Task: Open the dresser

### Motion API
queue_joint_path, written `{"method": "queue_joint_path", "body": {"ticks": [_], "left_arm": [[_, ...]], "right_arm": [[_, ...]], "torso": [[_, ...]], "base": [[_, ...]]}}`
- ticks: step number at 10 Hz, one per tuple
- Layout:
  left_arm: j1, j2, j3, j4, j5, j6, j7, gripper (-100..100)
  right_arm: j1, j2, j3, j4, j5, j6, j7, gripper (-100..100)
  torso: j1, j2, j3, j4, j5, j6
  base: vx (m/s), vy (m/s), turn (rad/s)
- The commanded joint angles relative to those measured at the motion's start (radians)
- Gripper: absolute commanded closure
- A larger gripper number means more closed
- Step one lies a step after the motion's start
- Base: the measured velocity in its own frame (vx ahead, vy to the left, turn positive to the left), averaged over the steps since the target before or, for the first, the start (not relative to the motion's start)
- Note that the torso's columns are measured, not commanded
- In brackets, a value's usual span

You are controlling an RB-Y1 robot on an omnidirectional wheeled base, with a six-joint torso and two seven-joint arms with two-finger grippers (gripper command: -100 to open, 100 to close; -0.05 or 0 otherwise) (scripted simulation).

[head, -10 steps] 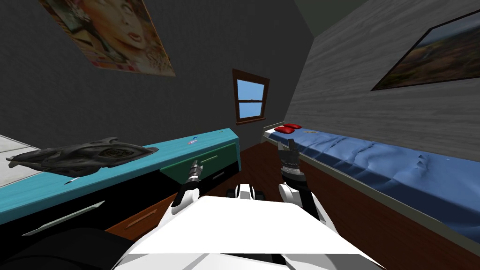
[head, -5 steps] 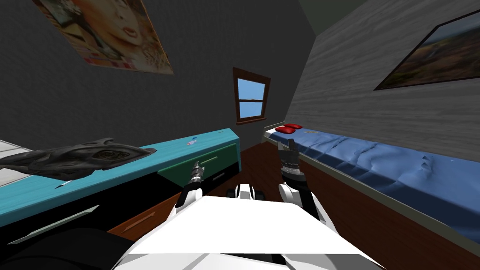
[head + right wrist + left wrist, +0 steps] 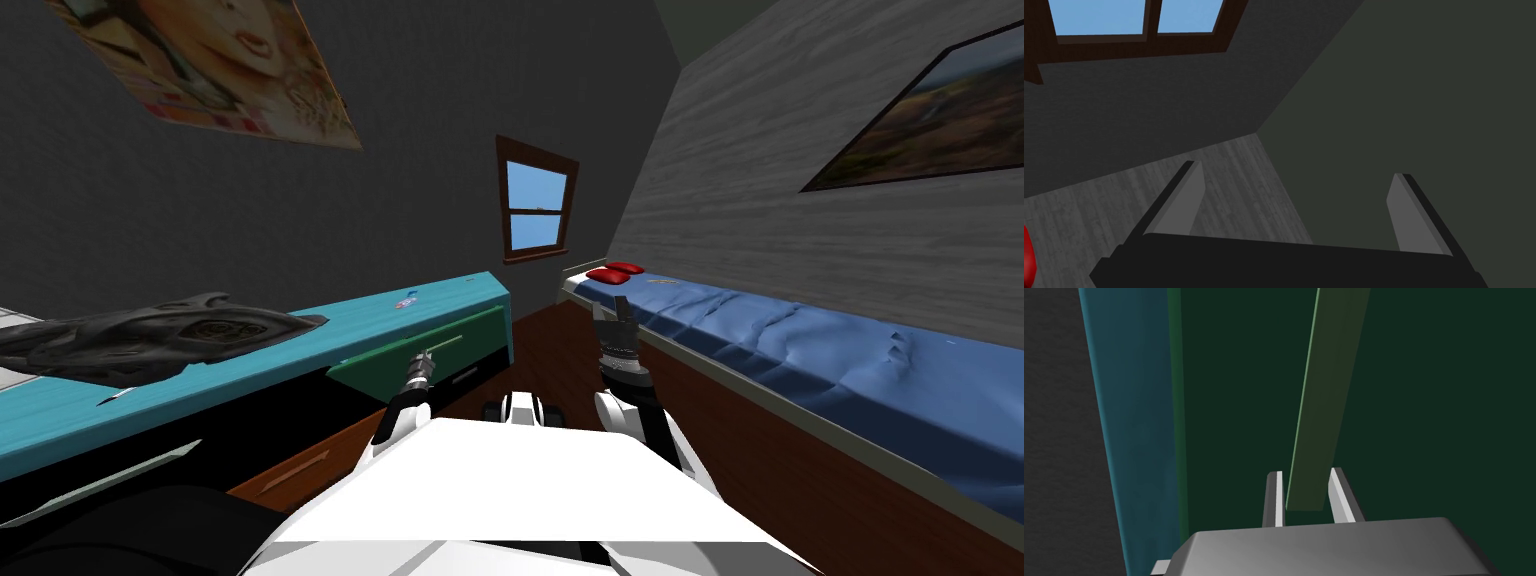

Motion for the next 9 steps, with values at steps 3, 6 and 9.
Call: {"method": "queue_joint_path", "body": {"ticks": [3,6,9], "left_arm": [[0.016,-0.005,-0.006,-0.016,0.002,0.006,0.0,100],[0.037,-0.009,-0.016,-0.039,0.006,-0.003,-0.001,100],[0.074,-0.015,-0.012,-0.093,0.018,0.032,-0.001,-100]], "right_arm": [[0.0,0.0,0.0,0.0,0.0,0.0,0.0,0],[0.0,0.0,0.0,0.0,0.0,0.0,0.0,0],[0.0,0.0,0.0,0.0,0.0,0.0,0.0,0]], "torso": [[0.001,-0.003,-0.003,0.001,-0.002,-0.001],[0.002,-0.005,-0.004,-0.001,0.0,0.001],[-0.001,-0.004,-0.003,0.001,-0.003,0.001]], "base": [[-0.12,-0.075,0.0],[-0.14,-0.092,0.011],[-0.15,-0.098,0.005]]}}
